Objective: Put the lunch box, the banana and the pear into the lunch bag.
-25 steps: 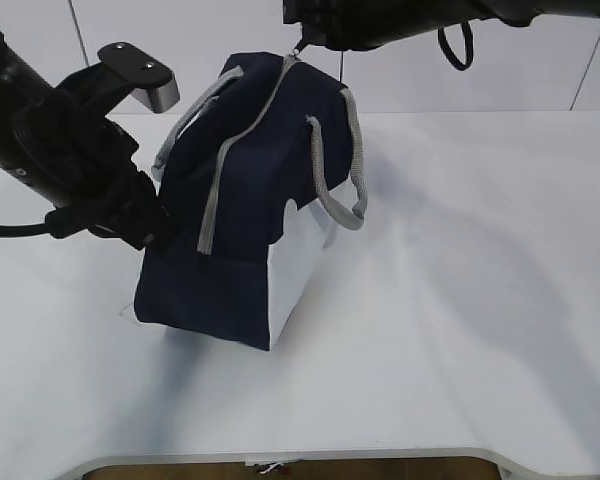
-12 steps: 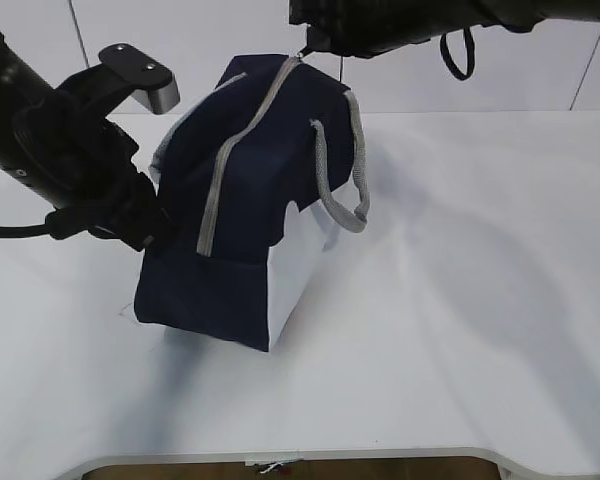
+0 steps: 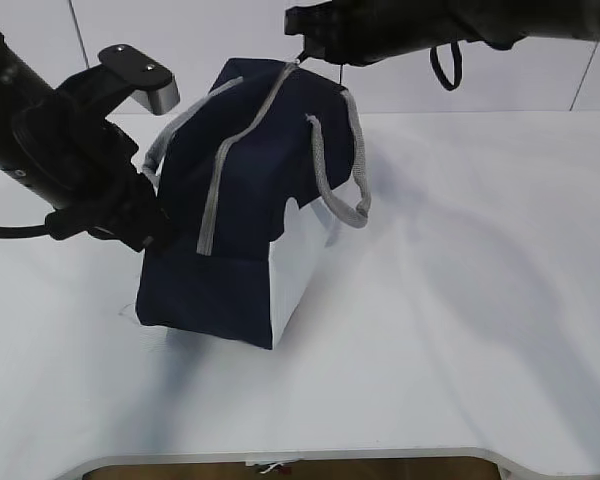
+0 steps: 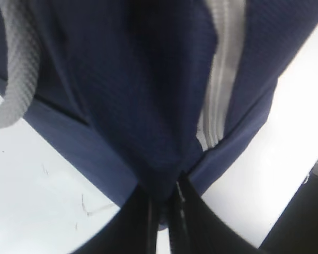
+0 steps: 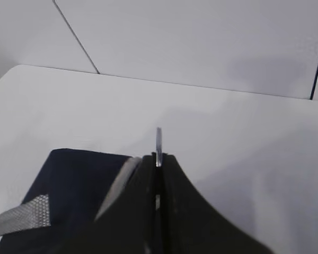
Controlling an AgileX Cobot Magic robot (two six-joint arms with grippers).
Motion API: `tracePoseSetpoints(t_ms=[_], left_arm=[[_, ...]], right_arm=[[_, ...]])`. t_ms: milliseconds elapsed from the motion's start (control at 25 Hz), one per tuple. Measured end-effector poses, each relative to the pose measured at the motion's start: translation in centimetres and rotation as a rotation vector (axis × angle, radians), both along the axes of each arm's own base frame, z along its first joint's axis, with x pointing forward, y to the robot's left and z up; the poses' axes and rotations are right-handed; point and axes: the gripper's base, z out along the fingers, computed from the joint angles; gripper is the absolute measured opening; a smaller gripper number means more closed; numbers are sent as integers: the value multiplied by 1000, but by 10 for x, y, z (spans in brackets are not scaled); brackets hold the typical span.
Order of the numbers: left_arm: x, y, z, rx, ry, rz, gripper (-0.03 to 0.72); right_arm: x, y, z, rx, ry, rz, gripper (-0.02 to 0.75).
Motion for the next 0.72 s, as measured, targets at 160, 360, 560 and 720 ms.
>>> tracePoseSetpoints(t_ms=[160, 360, 560, 720], left_arm=[[-1, 0, 0, 3, 9, -3, 1], [-1, 0, -1, 5, 13, -4, 1], [-4, 0, 3, -1, 79, 27, 15], [-4, -2, 21, -11, 138, 60, 169]], right_arm=[[7, 1, -8, -2, 6, -4, 13], [8, 3, -2, 9, 14, 17, 13], [3, 8, 1, 0, 83, 92, 13], [-1, 11, 6, 10, 119, 134, 13]])
